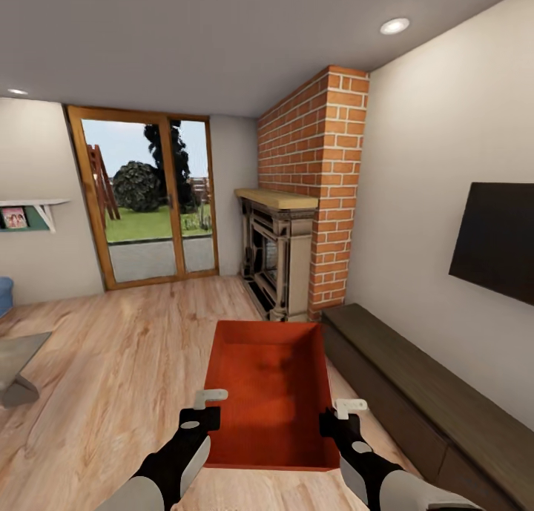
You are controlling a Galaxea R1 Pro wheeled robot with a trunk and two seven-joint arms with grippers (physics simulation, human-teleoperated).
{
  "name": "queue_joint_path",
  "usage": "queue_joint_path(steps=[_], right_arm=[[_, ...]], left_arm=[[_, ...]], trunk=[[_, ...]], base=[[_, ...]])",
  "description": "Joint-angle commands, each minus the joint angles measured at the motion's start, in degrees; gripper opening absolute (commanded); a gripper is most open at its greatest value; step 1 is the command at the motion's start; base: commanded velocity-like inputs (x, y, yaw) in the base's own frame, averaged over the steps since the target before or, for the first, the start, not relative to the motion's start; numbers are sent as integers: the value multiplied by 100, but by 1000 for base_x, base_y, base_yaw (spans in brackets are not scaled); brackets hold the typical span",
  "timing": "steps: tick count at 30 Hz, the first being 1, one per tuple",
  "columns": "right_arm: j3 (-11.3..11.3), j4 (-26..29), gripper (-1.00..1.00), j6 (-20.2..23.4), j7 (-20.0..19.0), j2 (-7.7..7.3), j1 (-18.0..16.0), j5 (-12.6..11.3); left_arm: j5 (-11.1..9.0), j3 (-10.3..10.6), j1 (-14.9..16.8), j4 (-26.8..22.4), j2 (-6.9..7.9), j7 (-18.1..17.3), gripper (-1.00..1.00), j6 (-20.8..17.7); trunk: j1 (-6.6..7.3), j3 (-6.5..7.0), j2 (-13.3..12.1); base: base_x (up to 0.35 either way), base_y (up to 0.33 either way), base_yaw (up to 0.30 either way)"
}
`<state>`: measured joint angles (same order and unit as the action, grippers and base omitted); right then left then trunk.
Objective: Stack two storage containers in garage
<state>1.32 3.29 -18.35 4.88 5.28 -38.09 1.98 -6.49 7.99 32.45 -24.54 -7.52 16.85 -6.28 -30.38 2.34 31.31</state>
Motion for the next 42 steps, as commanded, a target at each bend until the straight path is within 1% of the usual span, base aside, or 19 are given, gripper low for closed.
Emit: queue_joint_path(steps=[1,42], right_arm=[[-247,14,-100,-28,-4,-28,3,6],[-247,14,-100,-28,-4,-36,3,5]], left_arm=[[-62,-122,7,2,11,64,-100,-40],[-64,-117,7,2,14,64,-100,-40]], trunk=[[-1,-1,3],[-1,-1,3]], base=[[0,0,300],[0,0,300]])
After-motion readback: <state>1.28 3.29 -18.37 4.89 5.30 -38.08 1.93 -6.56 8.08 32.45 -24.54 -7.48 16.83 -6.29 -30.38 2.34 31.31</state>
